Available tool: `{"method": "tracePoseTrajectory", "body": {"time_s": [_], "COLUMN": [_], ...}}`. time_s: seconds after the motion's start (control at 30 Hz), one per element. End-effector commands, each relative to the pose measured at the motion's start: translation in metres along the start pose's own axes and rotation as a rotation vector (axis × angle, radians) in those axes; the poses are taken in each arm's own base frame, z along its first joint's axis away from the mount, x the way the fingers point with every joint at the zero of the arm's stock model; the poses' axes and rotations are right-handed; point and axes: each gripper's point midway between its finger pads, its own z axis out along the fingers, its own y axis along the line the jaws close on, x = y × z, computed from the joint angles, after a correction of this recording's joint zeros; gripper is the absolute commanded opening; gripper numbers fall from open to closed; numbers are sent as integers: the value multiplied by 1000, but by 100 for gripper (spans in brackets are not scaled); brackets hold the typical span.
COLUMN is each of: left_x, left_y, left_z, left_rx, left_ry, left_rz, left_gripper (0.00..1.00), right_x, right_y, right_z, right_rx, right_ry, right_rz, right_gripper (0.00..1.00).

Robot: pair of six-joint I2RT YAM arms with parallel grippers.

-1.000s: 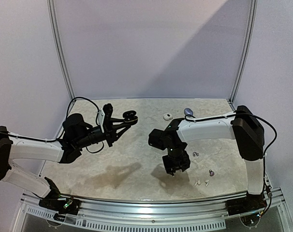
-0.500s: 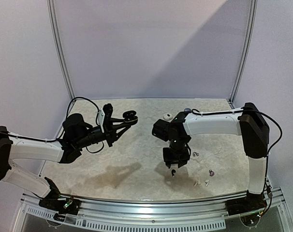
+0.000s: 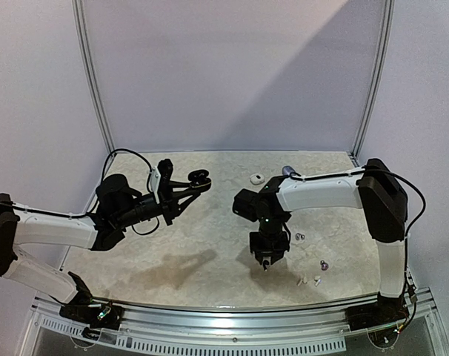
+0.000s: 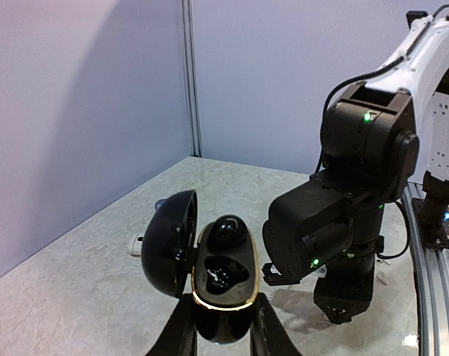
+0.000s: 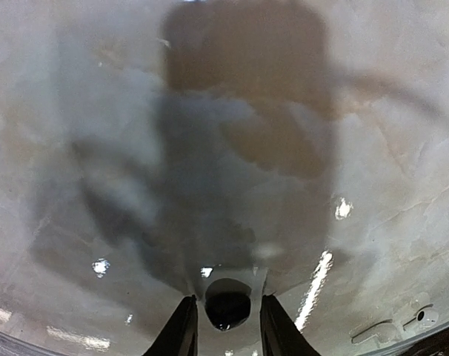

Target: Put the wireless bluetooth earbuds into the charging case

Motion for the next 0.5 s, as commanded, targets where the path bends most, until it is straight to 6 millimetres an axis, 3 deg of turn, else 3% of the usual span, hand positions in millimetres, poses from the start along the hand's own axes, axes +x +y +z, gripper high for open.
{"method": "tracePoseTrajectory", "body": {"time_s": [0.0,0.2,0.47], "left_x": [-2,-2,-2], "left_y": [-2,-3,-2], "left_z": [-3,-4,-4], "left_rx": [1,1,1], "left_ry": [-3,-3,-4], "left_rz": [9,9,9], "left_gripper": [0,0,0], "right_x": [3,2,-4], "right_y": [-5,-6,-7], "right_z": [12,18,20], "right_rx": [23,26,26], "right_ry": [23,19,9], "right_rz": [0,-3,-4], "right_gripper": [28,22,27]}}
